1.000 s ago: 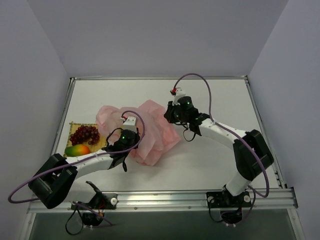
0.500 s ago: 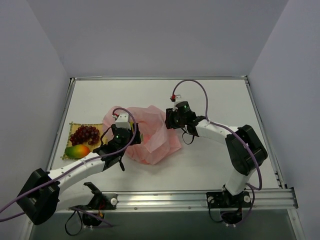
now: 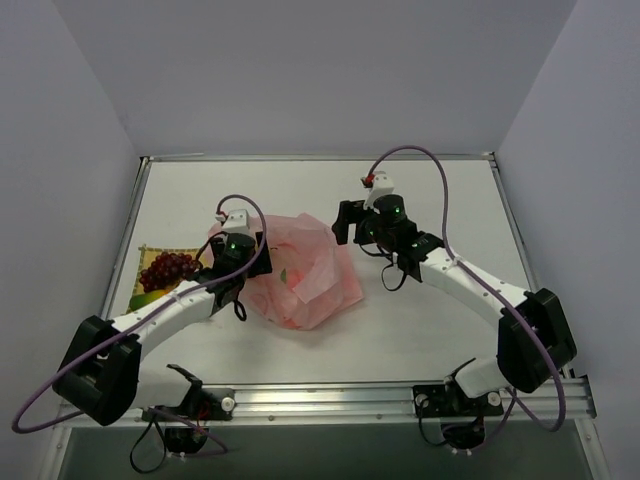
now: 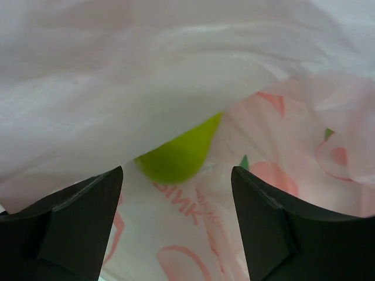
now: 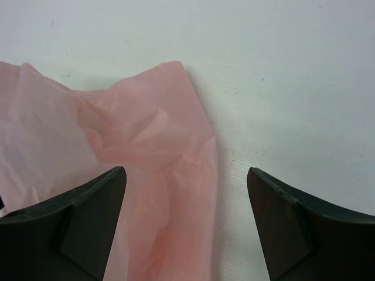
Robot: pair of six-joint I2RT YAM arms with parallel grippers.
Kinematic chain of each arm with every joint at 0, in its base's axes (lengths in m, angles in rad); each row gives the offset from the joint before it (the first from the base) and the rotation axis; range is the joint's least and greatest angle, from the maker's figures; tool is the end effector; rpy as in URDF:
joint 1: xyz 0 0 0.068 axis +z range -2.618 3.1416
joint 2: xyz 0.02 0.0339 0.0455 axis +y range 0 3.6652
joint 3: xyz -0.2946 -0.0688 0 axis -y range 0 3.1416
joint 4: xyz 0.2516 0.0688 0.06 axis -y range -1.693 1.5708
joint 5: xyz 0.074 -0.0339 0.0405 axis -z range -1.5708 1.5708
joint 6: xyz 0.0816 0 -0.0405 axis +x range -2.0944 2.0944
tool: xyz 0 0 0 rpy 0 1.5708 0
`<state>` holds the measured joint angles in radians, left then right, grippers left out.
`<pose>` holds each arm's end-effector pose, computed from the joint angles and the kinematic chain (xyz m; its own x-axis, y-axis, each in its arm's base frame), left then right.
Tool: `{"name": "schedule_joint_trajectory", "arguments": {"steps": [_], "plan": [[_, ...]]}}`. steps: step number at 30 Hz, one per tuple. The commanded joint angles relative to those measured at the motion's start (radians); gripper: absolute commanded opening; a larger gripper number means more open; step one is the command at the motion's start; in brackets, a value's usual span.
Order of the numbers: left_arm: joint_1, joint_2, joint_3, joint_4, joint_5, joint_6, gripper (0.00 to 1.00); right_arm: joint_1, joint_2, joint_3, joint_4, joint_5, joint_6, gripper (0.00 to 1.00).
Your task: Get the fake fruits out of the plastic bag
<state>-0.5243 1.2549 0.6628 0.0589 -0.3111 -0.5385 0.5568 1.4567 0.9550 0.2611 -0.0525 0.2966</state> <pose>0.2734 -0.1292 0.2258 -0.5051 -0.2719 -0.8191 -0.0124 0.9513 -0.3081 0.3262 0.2081 0.3007 -0.3604 0.1195 -0.9251 -0.4870 0.8218 0.2958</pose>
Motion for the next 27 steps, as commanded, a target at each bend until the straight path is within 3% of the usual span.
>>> {"name": "schedule_joint_trajectory", "arguments": {"steps": [1, 10, 20, 26, 27], "plan": [[0.046, 0.032, 0.081, 0.004, 0.073, 0.090, 0.73, -0.003, -0.071, -0.024, -0.020, 0.016, -0.014, 0.80], [0.060, 0.063, 0.089, 0.041, 0.038, 0.129, 0.93, 0.034, -0.143, -0.018, -0.052, -0.102, -0.020, 0.87], [0.102, 0.199, 0.139, 0.070, 0.150, 0.169, 0.95, 0.098, -0.242, -0.001, -0.069, -0.228, -0.016, 0.92], [0.110, 0.207, 0.158, 0.088, 0.133, 0.175, 1.00, 0.172, -0.197, 0.014, -0.097, -0.208, -0.036, 0.95], [0.112, 0.209, 0.158, 0.094, 0.132, 0.175, 0.96, 0.186, -0.178, 0.014, -0.097, -0.207, -0.042, 0.95]]}}
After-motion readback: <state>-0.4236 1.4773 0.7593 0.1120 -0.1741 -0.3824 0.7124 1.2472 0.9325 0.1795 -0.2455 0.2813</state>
